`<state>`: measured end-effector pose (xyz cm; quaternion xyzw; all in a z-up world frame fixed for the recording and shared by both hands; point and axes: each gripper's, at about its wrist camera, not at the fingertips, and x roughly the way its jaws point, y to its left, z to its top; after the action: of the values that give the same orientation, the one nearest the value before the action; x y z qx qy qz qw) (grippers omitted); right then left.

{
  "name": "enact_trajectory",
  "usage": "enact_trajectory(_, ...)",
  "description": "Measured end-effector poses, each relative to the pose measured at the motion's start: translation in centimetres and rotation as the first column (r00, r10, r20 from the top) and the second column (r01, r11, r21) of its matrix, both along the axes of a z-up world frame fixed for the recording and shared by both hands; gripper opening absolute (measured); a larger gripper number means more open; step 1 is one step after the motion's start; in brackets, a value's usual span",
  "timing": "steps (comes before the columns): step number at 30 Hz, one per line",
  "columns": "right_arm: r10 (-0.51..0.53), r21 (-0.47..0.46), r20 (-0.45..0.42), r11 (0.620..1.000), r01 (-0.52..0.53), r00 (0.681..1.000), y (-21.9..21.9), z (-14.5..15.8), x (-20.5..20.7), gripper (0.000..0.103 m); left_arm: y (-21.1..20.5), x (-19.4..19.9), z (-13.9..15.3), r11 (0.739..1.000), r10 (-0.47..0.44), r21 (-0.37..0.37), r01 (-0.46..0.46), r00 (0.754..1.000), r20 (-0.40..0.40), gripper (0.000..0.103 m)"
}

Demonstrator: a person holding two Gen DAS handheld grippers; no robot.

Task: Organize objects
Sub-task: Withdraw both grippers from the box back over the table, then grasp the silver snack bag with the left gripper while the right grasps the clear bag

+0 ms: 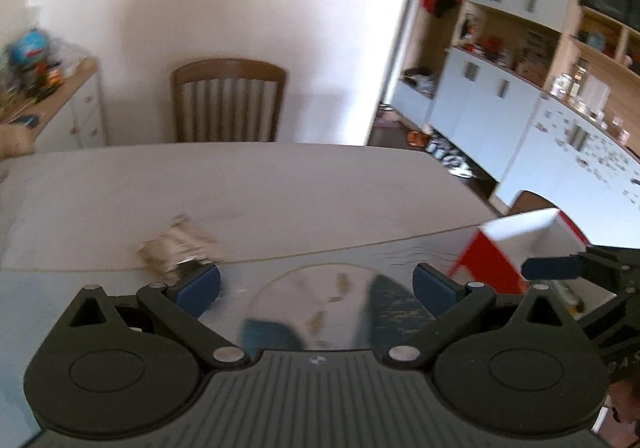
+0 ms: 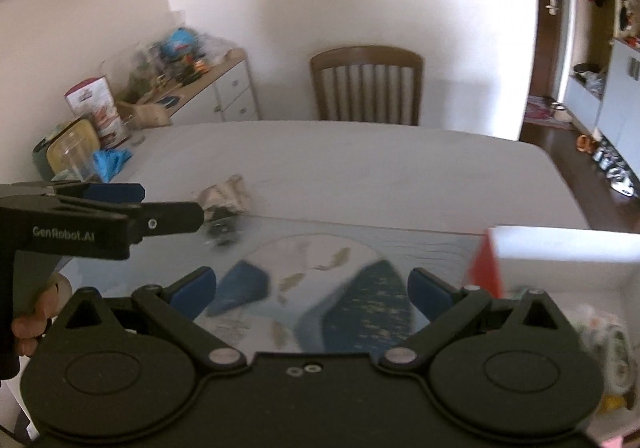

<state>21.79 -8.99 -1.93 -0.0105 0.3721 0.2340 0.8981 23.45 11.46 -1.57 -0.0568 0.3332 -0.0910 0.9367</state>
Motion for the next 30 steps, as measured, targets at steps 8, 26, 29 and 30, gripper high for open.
enact_trajectory(8, 0.066, -0.024, -0.028, 0.997, -0.066, 0.997, 5.1, -2.1, 2.5, 0.101, 6.4, 2.1, -2.2, 0.995, 0.096, 0.031, -0.095, 0.995, -0.026, 0.103)
enact_trajectory(26, 0.182, -0.165, -0.101, 0.966, -0.197, 0.978, 14.2, -8.9, 9.0, 0.096, 11.0, 13.2, -10.6, 0.991, -0.07, 0.101, 0.083, 0.99, -0.125, 0.103)
enact_trajectory(29, 0.186, -0.165, -0.107, 0.965, -0.202, 0.977, 15.1, -9.4, 9.9, 0.095, 11.0, 14.1, -11.5, 0.988, -0.09, 0.114, 0.105, 0.987, -0.13, 0.103)
enact_trajectory(30, 0.191, -0.162, -0.108, 0.965, -0.207, 0.976, 15.4, -9.6, 10.2, 0.094, 11.2, 14.3, -11.7, 0.987, -0.097, 0.113, 0.112, 0.987, -0.129, 0.103)
